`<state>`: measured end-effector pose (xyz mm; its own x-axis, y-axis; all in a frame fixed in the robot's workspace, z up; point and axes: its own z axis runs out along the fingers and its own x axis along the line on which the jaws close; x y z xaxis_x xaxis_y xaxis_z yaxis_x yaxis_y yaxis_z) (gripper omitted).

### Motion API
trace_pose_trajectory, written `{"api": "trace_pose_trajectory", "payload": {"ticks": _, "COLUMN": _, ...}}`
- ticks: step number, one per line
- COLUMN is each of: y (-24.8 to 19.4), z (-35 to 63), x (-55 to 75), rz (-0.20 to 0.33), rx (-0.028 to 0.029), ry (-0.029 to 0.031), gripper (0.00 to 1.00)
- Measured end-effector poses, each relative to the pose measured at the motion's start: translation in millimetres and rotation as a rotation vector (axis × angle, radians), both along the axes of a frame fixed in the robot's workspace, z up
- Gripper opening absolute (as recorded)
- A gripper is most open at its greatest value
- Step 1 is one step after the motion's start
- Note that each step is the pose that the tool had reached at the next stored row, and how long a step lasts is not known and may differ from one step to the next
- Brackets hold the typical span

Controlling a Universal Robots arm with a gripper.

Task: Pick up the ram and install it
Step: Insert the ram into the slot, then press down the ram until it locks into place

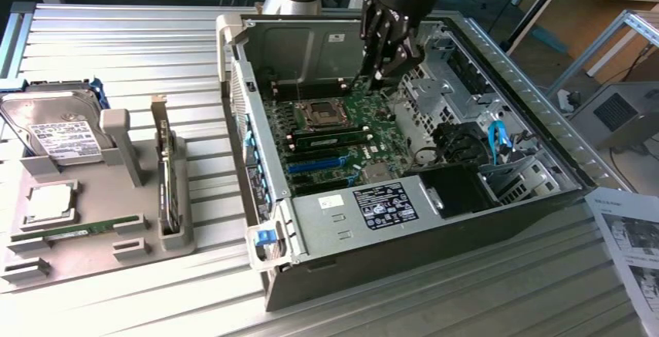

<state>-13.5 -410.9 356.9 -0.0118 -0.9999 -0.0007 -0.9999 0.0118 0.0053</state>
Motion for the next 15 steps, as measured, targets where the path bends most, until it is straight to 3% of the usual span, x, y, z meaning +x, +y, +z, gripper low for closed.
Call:
{"api": "trace_pose_trajectory", "payload": {"ticks": 3, "y": 0.0, "z": 7.6, "x": 0.0, "rz": 0.0, "rx": 0.0001, "ry": 0.0, "gripper": 0.38}}
{"api": "trace_pose_trajectory", "payload": {"ticks": 15, "y": 0.0, "z": 7.7, "x": 0.0, "rz": 0.0, "rx": 0.0001, "ry": -0.0001, "gripper": 0.38}}
